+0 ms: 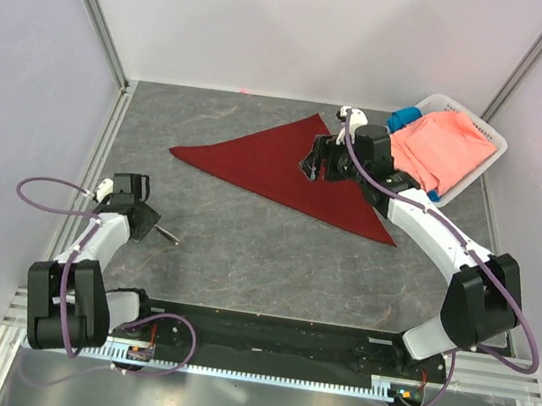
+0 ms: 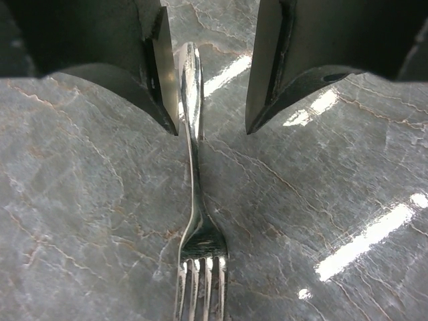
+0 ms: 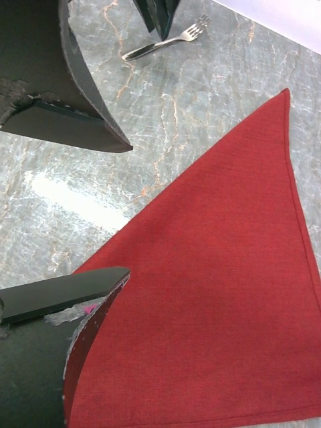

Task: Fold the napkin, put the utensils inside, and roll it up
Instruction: Grab a utensil with the right arm

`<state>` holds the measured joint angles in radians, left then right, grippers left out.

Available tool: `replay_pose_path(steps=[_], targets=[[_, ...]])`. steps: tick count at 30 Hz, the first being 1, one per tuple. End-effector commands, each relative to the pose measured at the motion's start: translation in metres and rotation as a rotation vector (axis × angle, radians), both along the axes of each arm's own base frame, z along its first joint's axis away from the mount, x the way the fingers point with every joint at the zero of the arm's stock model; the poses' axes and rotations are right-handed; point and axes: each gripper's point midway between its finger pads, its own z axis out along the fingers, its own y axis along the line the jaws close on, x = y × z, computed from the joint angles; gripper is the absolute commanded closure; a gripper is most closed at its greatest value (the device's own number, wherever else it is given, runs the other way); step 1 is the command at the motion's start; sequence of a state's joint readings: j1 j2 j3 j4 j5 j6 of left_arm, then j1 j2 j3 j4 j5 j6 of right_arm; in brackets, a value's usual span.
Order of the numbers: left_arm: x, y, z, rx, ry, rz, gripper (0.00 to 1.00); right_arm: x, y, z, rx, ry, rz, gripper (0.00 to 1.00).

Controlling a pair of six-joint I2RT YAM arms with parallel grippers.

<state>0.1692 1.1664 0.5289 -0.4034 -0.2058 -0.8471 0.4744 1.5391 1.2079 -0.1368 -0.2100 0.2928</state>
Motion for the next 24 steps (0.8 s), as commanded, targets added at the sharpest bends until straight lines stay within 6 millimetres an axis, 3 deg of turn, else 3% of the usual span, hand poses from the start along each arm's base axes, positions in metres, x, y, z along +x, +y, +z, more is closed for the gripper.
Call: replay_pose_path(steps=[1,10,13,14,15,16,21,24], targets=[[0.015,0.006,0.003,0.0,-0.049,0.062,0.5,-0.01,0.001,0.018,0.032,-0.033,0.013,0.23],[0.015,0.0,-0.015,-0.044,0.011,0.054,0.57,-0.016,0.0,0.024,0.026,-0.047,0.015,0.23],[0.019,-0.005,-0.019,-0.071,0.018,0.037,0.74,-0.019,-0.001,0.025,0.023,-0.049,0.016,0.24],[0.02,-0.006,-0.02,-0.077,0.017,0.032,0.85,-0.02,-0.002,0.026,0.021,-0.051,0.017,0.23],[0.021,-0.007,-0.022,-0.085,0.026,0.025,0.87,-0.02,-0.002,0.026,0.019,-0.051,0.017,0.24],[0.022,-0.011,-0.022,-0.101,0.024,0.012,0.98,-0.021,-0.003,0.026,0.014,-0.051,0.018,0.24],[0.025,-0.023,-0.02,-0.154,0.006,-0.017,0.98,-0.024,-0.005,0.024,0.005,-0.046,0.019,0.23],[0.021,-0.041,-0.018,-0.206,-0.02,-0.011,0.98,-0.026,-0.004,0.022,0.001,-0.039,0.021,0.24]])
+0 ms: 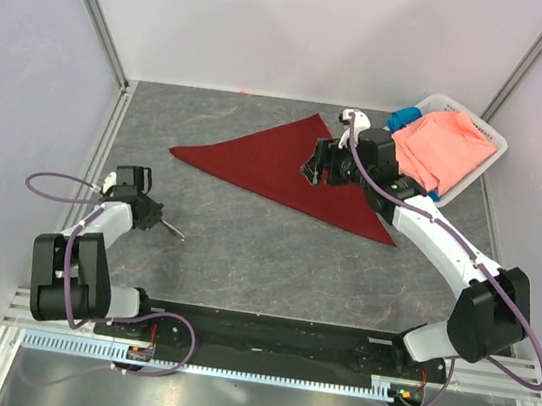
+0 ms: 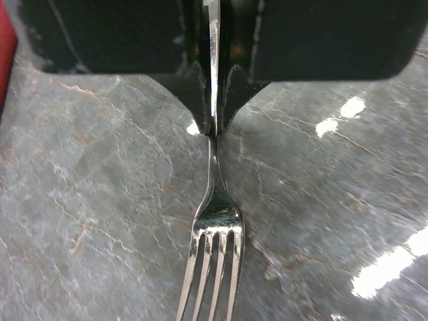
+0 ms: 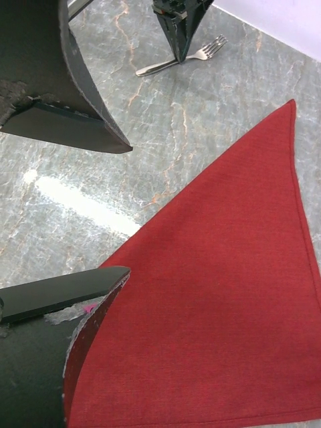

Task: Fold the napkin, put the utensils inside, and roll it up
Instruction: Grab a utensil with the right arm

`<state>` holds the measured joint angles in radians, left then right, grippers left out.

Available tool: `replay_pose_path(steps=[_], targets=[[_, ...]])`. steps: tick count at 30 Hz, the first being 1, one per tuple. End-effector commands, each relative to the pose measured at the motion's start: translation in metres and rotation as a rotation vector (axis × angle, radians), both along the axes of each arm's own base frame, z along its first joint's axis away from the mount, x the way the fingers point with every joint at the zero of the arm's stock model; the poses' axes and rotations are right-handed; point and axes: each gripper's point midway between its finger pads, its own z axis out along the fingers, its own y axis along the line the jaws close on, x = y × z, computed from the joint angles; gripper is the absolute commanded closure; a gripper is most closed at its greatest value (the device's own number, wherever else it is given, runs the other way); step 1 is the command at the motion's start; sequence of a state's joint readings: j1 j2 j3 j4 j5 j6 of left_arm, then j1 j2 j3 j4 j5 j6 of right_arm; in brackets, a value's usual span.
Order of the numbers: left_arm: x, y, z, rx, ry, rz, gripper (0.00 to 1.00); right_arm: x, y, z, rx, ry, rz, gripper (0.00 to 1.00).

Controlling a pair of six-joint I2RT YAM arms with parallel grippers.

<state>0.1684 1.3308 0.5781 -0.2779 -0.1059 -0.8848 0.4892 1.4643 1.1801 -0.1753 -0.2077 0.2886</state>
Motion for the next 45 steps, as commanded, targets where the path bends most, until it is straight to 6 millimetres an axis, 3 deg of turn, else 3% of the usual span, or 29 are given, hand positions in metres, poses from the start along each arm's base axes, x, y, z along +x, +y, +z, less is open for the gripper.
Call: replay_pose_path(steps=[1,10,17,21,22,24,25,26,31,34,35,36,37,38,39,41,42,44,45], targets=[[-0.014,-0.04,-0.004,-0.111,0.0,-0.02,0.98,-0.008,0.0,0.009,0.003,-0.025,0.011,0.24],[-0.028,-0.138,-0.002,-0.226,-0.014,-0.057,0.98,-0.02,0.016,-0.005,-0.008,0.005,0.039,0.24],[-0.018,-0.198,0.005,-0.233,-0.017,-0.125,0.97,-0.037,0.025,-0.016,-0.025,0.021,0.062,0.24],[-0.015,-0.211,0.011,-0.236,-0.026,-0.202,0.72,-0.049,0.024,-0.021,-0.041,0.021,0.08,0.25],[-0.013,-0.213,0.019,-0.239,-0.052,-0.22,0.47,-0.052,0.023,-0.02,-0.043,0.017,0.08,0.24],[-0.013,-0.214,0.03,-0.229,-0.083,-0.273,0.24,-0.058,0.024,-0.021,-0.055,0.012,0.095,0.25],[-0.011,-0.215,0.046,-0.241,-0.13,-0.293,0.08,-0.061,0.024,-0.021,-0.059,0.008,0.102,0.24],[-0.012,-0.214,0.051,-0.23,-0.147,-0.322,0.0,-0.062,0.024,-0.021,-0.068,0.0,0.11,0.25],[-0.02,-0.197,0.093,-0.154,-0.282,-0.431,0.0,-0.079,0.037,-0.033,-0.126,-0.02,0.168,0.25],[-0.006,-0.159,0.132,0.02,-0.434,-0.504,0.0,-0.092,0.054,-0.049,-0.176,-0.023,0.235,0.25],[-0.003,-0.146,0.145,0.133,-0.479,-0.603,0.0,-0.093,0.057,-0.056,-0.199,-0.025,0.243,0.26],[0.004,-0.125,0.151,0.158,-0.487,-0.589,0.0,-0.102,0.069,-0.068,-0.241,-0.028,0.289,0.26],[0.007,-0.116,0.162,0.171,-0.504,-0.614,0.0,-0.106,0.075,-0.073,-0.268,-0.035,0.304,0.26],[0.006,-0.111,0.164,0.192,-0.492,-0.686,0.0,-0.116,0.088,-0.075,-0.302,-0.065,0.333,0.26],[0.01,-0.092,0.167,0.203,-0.481,-0.659,0.0,-0.121,0.095,-0.089,-0.346,-0.066,0.357,0.25],[0.012,-0.085,0.177,0.253,-0.48,-0.778,0.0,-0.126,0.111,-0.093,-0.393,-0.108,0.405,0.23],[0.014,-0.076,0.169,0.271,-0.412,-0.761,0.01,-0.134,0.121,-0.108,-0.433,-0.1,0.432,0.23],[0.018,-0.074,0.176,0.28,-0.409,-0.756,0.01,-0.136,0.137,-0.109,-0.451,-0.117,0.463,0.24],[0.019,-0.072,0.181,0.277,-0.422,-0.752,0.01,-0.136,0.142,-0.121,-0.477,-0.104,0.473,0.26]])
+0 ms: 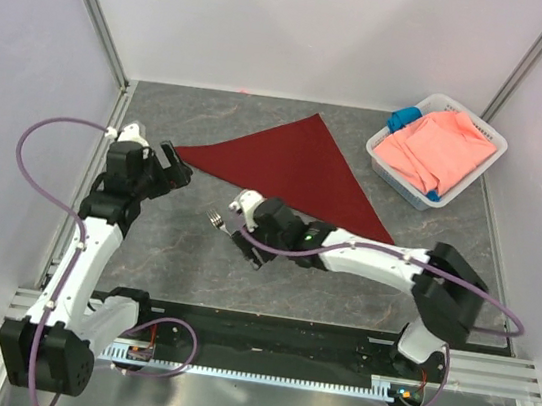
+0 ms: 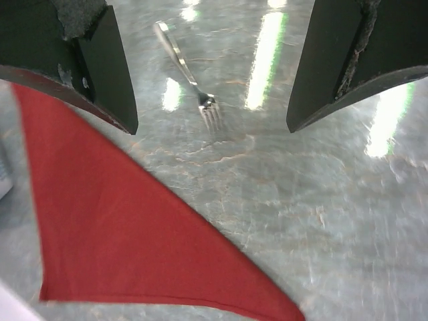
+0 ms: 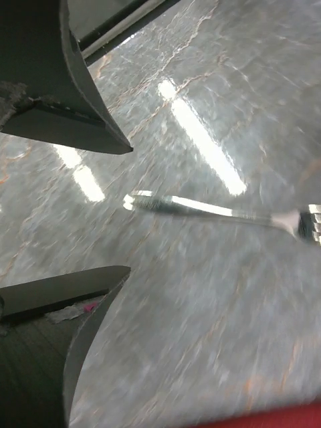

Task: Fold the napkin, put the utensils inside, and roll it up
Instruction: Grab a utensil with the right arm

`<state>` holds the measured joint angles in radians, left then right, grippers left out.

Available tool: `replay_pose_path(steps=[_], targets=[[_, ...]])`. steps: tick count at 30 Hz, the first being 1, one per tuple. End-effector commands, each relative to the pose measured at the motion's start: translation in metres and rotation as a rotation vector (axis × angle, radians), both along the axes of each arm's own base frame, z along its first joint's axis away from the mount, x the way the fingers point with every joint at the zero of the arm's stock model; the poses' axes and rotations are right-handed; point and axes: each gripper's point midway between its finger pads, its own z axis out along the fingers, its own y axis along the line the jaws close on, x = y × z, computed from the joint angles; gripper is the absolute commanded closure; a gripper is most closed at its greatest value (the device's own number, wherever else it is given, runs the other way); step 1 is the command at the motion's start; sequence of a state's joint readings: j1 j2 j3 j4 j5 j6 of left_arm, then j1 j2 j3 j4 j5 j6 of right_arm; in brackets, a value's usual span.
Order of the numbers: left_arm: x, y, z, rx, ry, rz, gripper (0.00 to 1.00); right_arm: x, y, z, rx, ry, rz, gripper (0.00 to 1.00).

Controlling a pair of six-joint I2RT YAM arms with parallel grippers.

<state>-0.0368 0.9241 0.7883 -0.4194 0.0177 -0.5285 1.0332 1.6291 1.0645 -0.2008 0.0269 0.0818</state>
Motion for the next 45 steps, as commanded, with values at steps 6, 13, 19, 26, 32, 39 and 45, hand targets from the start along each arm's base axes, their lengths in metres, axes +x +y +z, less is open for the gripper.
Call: replay_pose_path(steps=[6,13,19,26,32,39,45], targets=[[-0.008,-0.001,0.019,0.134,-0.039,-0.179,0.02,0.023,0.061,-0.019,-0.108,-0.123,0.098,0.35],[-0.012,0.003,0.022,0.157,-0.06,-0.168,0.02,0.035,0.07,-0.051,-0.242,-0.117,0.134,0.52],[-0.014,0.006,0.023,0.165,-0.059,-0.152,0.03,0.037,0.071,-0.064,-0.293,-0.102,0.141,0.6],[-0.014,0.004,0.023,0.158,-0.059,-0.162,0.04,0.038,0.06,-0.092,-0.392,-0.079,0.15,1.0],[-0.015,0.005,0.022,0.16,-0.057,-0.157,0.04,0.041,0.05,-0.085,-0.411,-0.107,0.153,1.0],[-0.014,0.008,0.02,0.17,-0.05,-0.149,0.05,0.061,0.038,-0.014,-0.283,-0.241,0.124,1.0],[-0.013,0.012,0.016,0.186,-0.033,-0.131,0.07,0.087,0.015,0.014,-0.262,-0.293,0.138,1.0]])
